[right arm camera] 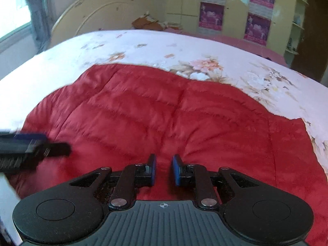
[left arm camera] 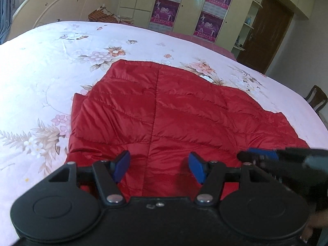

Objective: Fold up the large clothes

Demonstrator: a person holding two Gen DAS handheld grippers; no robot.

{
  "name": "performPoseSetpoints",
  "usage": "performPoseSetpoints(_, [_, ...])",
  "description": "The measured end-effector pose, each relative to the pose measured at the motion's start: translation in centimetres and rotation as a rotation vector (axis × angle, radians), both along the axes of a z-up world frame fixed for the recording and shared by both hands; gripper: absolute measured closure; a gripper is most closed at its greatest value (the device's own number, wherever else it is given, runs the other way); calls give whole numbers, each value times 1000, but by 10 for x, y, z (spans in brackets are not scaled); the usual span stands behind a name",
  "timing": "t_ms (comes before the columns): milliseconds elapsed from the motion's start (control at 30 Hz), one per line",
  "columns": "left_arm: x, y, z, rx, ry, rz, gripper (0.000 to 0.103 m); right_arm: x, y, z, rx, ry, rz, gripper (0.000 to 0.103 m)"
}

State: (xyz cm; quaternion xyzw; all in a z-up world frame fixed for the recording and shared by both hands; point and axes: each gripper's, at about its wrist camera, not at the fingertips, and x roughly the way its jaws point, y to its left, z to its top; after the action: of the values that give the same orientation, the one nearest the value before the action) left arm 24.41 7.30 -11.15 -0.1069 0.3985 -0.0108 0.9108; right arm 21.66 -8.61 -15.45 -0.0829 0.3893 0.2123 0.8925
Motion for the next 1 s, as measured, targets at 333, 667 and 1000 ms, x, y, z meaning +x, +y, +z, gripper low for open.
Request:
performPoseSetpoints(333, [-20,11,14,-61,5,46,35,-26,-1,11,11,-3,42,84])
performPoseSetpoints(667, [-68,26,22,-121,44,95,35,-32,-3,3,26,15,33,84])
performPoseSetpoints(1000, [-82,53,-9,-318,136,234,32,-51,-7,-5,14,18,55,85])
